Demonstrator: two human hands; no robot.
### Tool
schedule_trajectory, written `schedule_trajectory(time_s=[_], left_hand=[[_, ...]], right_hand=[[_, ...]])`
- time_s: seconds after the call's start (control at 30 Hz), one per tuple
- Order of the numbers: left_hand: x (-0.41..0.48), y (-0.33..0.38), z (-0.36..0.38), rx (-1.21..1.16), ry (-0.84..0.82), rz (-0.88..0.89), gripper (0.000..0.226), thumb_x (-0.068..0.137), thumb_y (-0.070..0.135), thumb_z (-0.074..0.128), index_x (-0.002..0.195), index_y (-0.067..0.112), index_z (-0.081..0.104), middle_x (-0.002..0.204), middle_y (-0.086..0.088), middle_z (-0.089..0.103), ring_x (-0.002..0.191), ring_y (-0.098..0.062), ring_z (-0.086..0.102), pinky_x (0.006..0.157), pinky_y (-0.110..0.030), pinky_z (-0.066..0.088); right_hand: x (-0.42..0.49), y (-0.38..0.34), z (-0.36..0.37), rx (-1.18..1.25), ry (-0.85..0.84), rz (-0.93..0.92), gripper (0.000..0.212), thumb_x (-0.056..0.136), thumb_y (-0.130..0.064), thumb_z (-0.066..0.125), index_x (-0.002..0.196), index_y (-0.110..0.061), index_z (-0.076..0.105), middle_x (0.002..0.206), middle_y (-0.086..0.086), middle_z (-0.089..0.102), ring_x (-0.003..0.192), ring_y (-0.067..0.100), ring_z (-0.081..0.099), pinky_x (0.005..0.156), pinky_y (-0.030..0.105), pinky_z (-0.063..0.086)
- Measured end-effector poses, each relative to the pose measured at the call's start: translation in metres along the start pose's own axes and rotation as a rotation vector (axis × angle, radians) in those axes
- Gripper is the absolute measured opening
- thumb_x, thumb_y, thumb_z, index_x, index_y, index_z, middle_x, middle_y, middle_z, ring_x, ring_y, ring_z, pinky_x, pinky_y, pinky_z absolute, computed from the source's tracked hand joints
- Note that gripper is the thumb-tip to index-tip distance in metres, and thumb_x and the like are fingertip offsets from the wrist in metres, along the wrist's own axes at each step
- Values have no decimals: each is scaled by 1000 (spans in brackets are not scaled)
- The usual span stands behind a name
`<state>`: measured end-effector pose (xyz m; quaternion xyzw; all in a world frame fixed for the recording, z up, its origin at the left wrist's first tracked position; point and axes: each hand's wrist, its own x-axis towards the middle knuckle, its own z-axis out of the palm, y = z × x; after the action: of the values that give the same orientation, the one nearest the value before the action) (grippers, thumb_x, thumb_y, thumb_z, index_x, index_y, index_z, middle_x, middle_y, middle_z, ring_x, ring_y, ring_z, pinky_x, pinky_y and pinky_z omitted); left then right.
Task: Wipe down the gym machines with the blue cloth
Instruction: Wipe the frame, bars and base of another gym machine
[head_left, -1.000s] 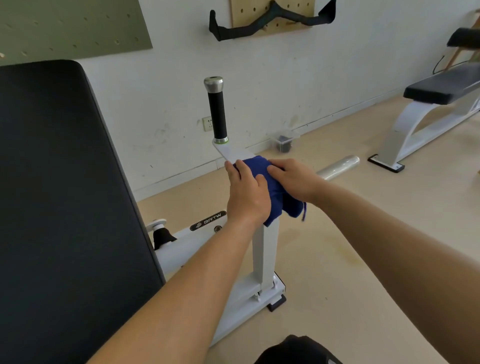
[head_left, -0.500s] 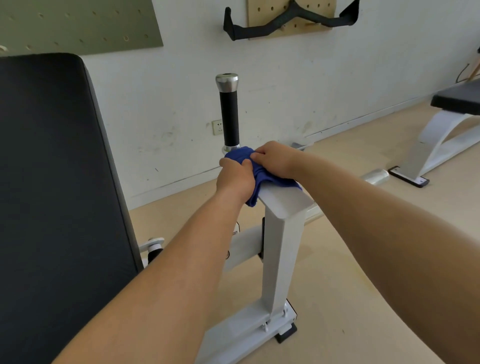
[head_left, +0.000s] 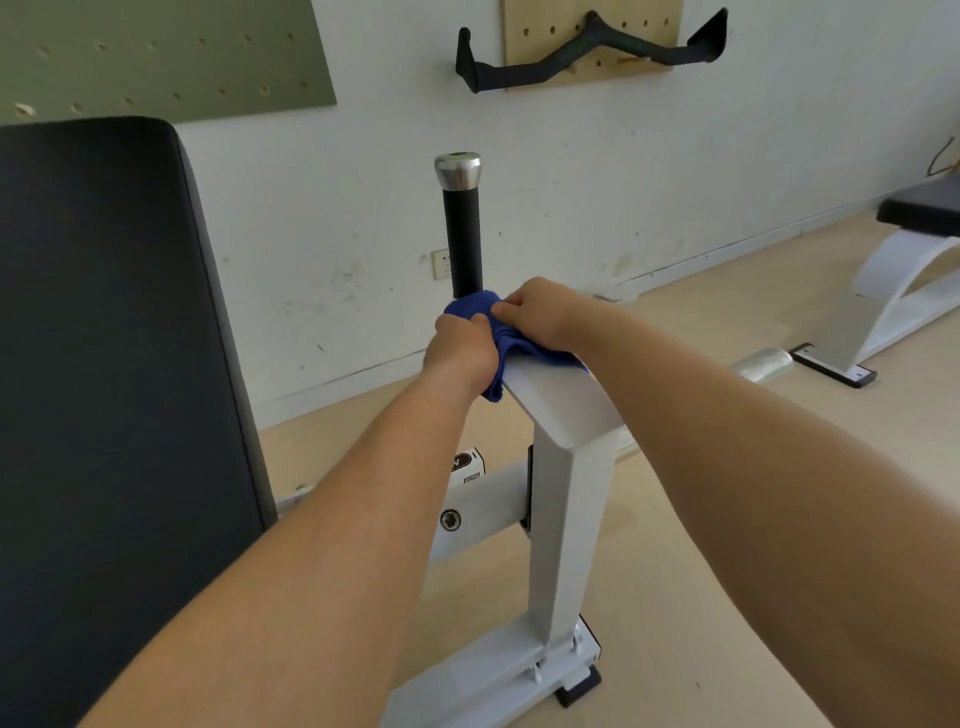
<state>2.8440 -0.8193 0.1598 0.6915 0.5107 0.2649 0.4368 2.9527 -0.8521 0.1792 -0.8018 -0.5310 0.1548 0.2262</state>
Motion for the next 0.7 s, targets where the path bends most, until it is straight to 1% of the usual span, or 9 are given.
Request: schedule_trajectory(time_s=[0.1, 0.2, 0.27, 0.37, 0.47, 0.53, 0.57, 0.67, 0.7], left_hand=[[-28, 0, 1, 28, -31, -36, 44, 107, 28, 28, 142, 3, 33, 122, -13, 54, 94, -24, 45, 78, -28, 31], [-62, -3, 2, 140, -98, -21, 52, 107, 30, 24, 148, -2, 16, 134, -20, 52, 116, -32, 52, 98, -38, 38], [-87, -6, 4, 249, -124, 70, 54, 106, 25, 25, 148, -6, 10, 129, -24, 56, 112, -37, 56, 94, -43, 43], [-121, -12, 7, 321, -115, 174, 60, 105, 26, 29, 150, -4, 4, 121, -24, 59, 105, -38, 61, 88, -43, 47], [-128, -19, 8, 342, -196, 104, 67, 105, 34, 23, 151, 0, -13, 112, -19, 63, 97, -35, 61, 89, -45, 48], [-123, -20, 9, 335, -186, 124, 65, 105, 30, 24, 151, -2, -10, 102, -15, 59, 82, -31, 58, 80, -41, 47], [-117, -20, 10, 320, -150, 127, 65, 105, 29, 25, 152, -2, -7, 103, -16, 58, 82, -31, 59, 80, -40, 47], [-100, -19, 9, 317, -138, 135, 68, 106, 33, 24, 152, -1, -12, 122, -23, 59, 105, -37, 59, 92, -44, 46], [-91, -18, 7, 312, -119, 151, 66, 106, 32, 26, 152, -2, -7, 123, -24, 59, 106, -38, 59, 91, -44, 46]], right_hand=[[-27, 5, -2, 42, -20, -5, 37, 104, -31, 41, 106, -6, 68, 100, 14, 69, 85, 26, 58, 81, 33, 43], [-61, 14, -5, 77, -33, -25, 31, 104, -30, 41, 100, -12, 66, 102, 11, 69, 95, 28, 61, 90, 38, 46], [-87, 22, -6, 61, -35, -36, 26, 104, -30, 40, 102, -19, 63, 106, 7, 69, 98, 25, 62, 94, 40, 46], [-120, 32, -6, 66, -8, -46, 26, 103, -27, 41, 108, -17, 64, 102, 3, 70, 95, 22, 63, 90, 39, 47], [-136, 36, -6, 80, -7, -50, 21, 103, -25, 42, 103, -20, 62, 97, -1, 68, 91, 20, 62, 83, 34, 45], [-133, 35, -9, 46, -27, -48, 19, 103, -25, 42, 95, -24, 59, 94, -1, 67, 90, 20, 61, 82, 33, 43], [-128, 33, -11, 28, -41, -47, 21, 104, -26, 42, 92, -25, 59, 93, -2, 66, 88, 19, 60, 79, 31, 42], [-104, 30, -12, -12, -58, -42, 27, 105, -30, 42, 102, -18, 66, 94, 0, 65, 83, 17, 57, 71, 28, 37], [-92, 29, -11, -25, -52, -43, 29, 105, -31, 42, 100, -16, 66, 92, 1, 64, 80, 16, 56, 69, 28, 36]])
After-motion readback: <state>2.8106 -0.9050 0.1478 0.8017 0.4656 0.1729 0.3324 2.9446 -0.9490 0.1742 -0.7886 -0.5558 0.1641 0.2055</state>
